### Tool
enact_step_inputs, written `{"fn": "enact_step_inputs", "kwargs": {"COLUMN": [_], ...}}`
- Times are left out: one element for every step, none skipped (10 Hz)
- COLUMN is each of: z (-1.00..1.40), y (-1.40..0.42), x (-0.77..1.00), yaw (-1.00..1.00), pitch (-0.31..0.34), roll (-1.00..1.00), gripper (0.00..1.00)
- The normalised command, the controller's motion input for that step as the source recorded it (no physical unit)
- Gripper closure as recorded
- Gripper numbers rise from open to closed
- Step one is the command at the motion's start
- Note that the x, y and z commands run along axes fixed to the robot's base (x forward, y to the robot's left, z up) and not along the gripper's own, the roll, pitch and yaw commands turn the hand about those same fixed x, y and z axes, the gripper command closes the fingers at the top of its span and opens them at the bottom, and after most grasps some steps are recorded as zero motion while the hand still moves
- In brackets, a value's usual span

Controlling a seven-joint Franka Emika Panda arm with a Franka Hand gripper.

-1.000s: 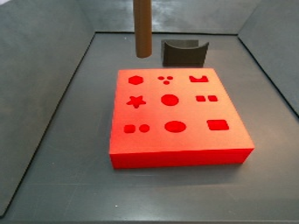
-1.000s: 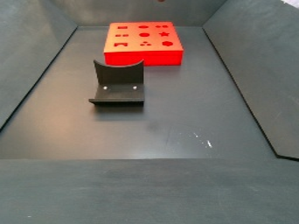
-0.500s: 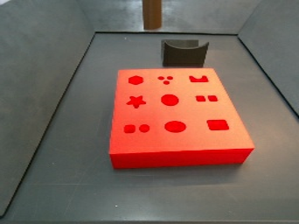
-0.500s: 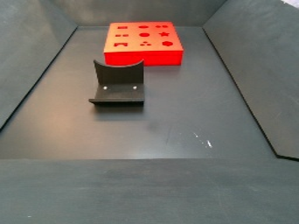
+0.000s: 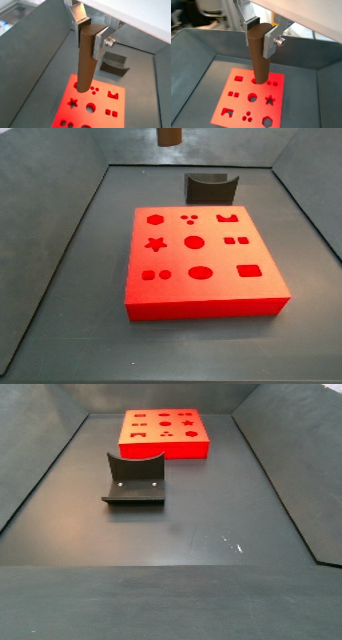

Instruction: Insert the oval object.

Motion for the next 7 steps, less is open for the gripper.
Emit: {"fn": "enact_step_inputs", "kwargs": {"z": [-0.05,-0.06,-0.13,-0.16,-0.22,-0.19,-0.21], "y": [0.0,-0.01,0.0,0.0,0.0,0.0,-0.03], "x": [-0.11,-0.13,-0.1,-0.07,-0.1,-0.12,0.02], "yaw": [-0.8,-0.8,-0.73,-0.71,-0.78,-0.83,-0.75], "pitch": [0.103,0.113,0.157,0.154,0.124,0.109,0.066], "roll": [0.33,0.34,0.36,0.37,0.34,0.27,0.24], "gripper": [1.0,1.0,1.0,1.0,1.0,1.0,1.0]}}
